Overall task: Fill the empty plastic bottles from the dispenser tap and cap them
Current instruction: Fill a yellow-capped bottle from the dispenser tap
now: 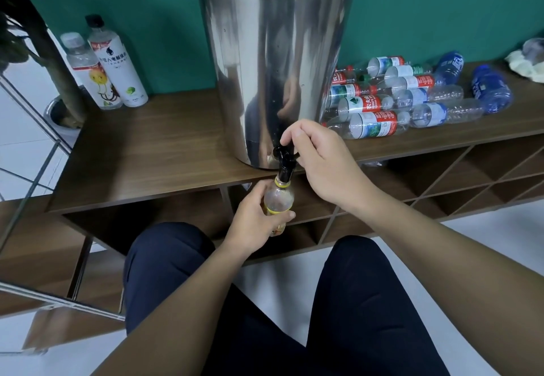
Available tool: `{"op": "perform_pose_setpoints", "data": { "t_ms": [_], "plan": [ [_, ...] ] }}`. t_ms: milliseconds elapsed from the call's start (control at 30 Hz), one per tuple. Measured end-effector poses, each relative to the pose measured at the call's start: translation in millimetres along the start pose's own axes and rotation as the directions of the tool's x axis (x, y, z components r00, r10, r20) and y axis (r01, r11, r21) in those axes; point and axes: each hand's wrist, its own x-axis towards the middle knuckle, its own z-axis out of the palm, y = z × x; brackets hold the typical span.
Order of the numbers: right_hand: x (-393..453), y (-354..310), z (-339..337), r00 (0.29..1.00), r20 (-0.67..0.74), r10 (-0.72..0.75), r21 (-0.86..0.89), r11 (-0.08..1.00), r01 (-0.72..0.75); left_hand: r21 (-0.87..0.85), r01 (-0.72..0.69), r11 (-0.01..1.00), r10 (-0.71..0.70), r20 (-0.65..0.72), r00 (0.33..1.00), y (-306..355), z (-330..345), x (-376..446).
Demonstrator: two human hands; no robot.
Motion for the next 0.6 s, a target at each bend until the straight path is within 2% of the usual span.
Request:
{"op": "perform_pose_setpoints", "data": {
  "t_ms": [333,500,600],
  "plan": [
    [-1.1,3.9,-1.2,1.0,0.017,0.024,0.045,0.999,-0.025,-0.02,-0.035,0.999,0.036,0.027,0.999,2.7,-0.6,-2.9],
    [-11.0,21.5,-2.3,0.975,0.064,0.211,0.202,0.954,-0.22,-0.012,-0.042,0.999,0.043,0.032,0.999,4.3,-1.1,-3.5],
    [-11.5,26.5,1.7,0.966,0.054,0.253,0.234,0.937,-0.258,-0.005,-0.045,0.999,0.045,0.032,0.998,5.2,-0.1,-2.3]
  ]
}}
